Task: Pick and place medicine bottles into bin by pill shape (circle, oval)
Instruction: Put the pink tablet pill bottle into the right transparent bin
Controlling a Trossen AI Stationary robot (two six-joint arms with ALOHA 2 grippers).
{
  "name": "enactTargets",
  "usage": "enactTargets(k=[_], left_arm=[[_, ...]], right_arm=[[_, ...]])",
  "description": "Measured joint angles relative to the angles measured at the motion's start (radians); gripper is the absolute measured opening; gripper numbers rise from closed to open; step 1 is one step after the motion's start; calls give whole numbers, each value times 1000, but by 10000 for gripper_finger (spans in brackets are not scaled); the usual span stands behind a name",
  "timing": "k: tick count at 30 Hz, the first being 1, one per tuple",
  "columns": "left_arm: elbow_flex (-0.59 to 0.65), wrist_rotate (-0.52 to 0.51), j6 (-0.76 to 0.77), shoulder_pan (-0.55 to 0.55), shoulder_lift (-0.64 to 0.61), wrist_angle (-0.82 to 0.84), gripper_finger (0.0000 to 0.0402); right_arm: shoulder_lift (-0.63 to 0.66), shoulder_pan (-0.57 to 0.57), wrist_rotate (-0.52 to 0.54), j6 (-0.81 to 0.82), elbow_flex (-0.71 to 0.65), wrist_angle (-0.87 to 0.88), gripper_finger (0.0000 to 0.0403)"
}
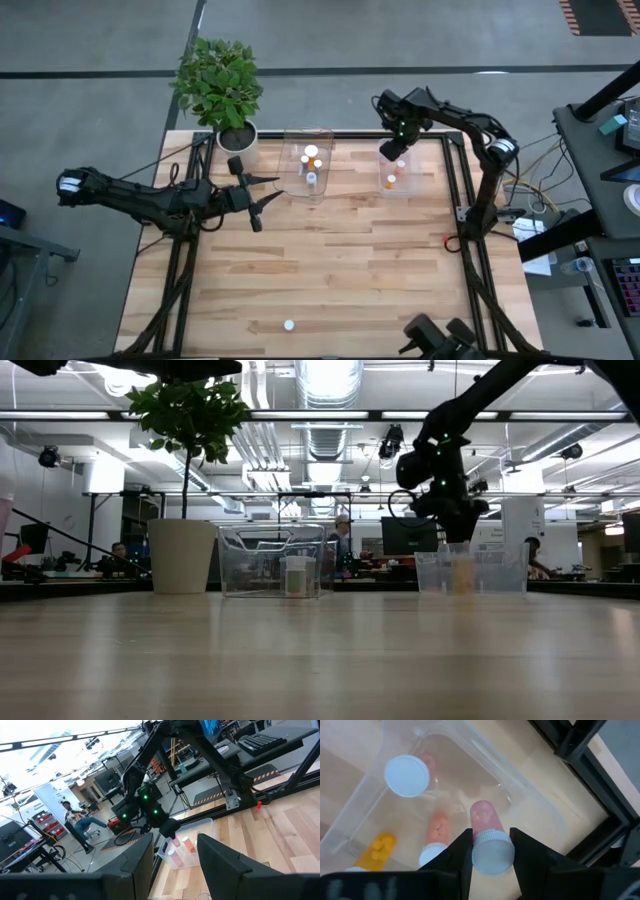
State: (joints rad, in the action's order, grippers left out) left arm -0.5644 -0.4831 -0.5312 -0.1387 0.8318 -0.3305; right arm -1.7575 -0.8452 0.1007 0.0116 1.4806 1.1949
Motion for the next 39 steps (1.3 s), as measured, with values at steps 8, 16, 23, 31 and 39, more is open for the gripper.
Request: enactTargets(k=[8,16,23,31,39], left_arm=[[1,0,0,0,0,0,137],[1,0,0,0,0,0,137],[1,0,0,0,0,0,137],[2,0,0,0,0,0,137],[2,0,1,0,0,0,137]], right_arm=[[-38,0,2,-12,-3,-10,107],[-56,0,2,-23,-3,-27,122],[-56,0,4,-21,-3,-28,157],[-44,0,5,-4,35,15,159],[44,1,5,24,44,30,149]])
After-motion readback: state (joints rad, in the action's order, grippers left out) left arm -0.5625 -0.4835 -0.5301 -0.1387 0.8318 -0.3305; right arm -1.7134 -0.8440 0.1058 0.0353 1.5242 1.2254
